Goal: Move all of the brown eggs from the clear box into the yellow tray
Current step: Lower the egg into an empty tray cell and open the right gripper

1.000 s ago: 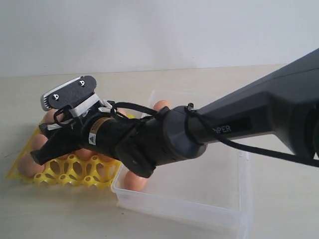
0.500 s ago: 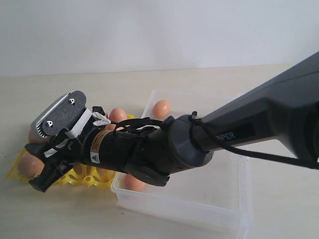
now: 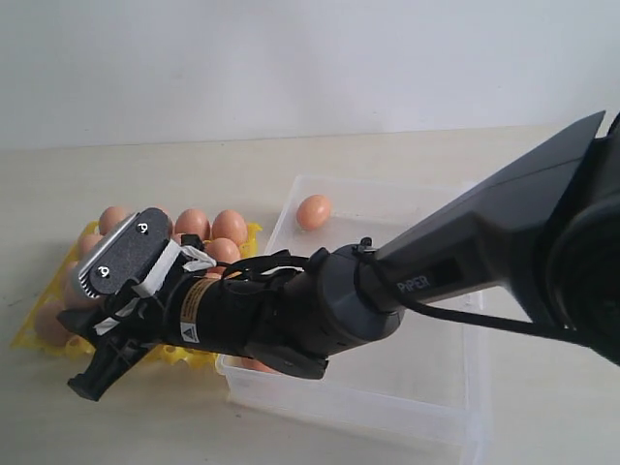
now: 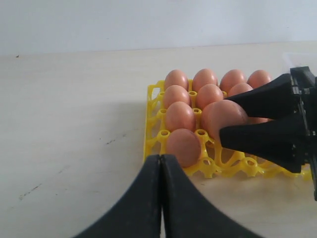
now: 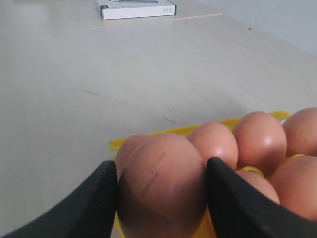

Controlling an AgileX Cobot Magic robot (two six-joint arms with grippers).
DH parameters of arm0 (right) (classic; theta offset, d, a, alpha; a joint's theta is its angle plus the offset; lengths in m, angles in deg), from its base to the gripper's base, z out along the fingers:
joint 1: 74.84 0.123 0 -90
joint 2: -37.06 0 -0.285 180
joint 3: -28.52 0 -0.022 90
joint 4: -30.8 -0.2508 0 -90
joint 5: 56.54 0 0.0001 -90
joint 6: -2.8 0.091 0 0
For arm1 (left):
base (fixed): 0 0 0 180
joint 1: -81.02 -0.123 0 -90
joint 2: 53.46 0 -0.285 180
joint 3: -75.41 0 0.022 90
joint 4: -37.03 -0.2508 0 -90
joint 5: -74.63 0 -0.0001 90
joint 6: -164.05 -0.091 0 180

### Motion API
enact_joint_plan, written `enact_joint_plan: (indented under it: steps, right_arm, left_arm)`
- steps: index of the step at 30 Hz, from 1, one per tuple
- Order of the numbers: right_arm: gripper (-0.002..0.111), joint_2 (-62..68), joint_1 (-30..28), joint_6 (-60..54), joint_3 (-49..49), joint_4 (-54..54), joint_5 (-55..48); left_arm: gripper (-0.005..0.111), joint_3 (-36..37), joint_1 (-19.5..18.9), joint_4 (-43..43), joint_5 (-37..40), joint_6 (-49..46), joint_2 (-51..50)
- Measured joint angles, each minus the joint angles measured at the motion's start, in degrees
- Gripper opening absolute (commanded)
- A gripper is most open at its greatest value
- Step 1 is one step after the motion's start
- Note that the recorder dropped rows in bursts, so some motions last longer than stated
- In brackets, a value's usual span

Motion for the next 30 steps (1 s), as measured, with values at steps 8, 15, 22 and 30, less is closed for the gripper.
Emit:
enact_joint_plan:
  steps: [8,15,22,30]
  right_arm:
    - [0.000,0.9,0.0,0.0,0.0,0.0,1.4]
    - [0.000,1.2,0.0,0.0,0.6,-0.1,0.9]
    - [0.003,1.8,0.0,-0.1,1.0,-0.1,0.8]
    - [0.061,1.8,0.0,0.0,1.2,-0.4,0.8]
  left_arm:
    - [0.000,0.0,0.0,0.0,0.0,0.0,0.0]
    - [0.000,0.0,0.0,0.0,0.0,0.0,0.0]
    - [0.000,0.0,0.0,0.0,0.0,0.0,0.0]
    - [0.000,0.0,0.0,0.0,0.0,0.0,0.0]
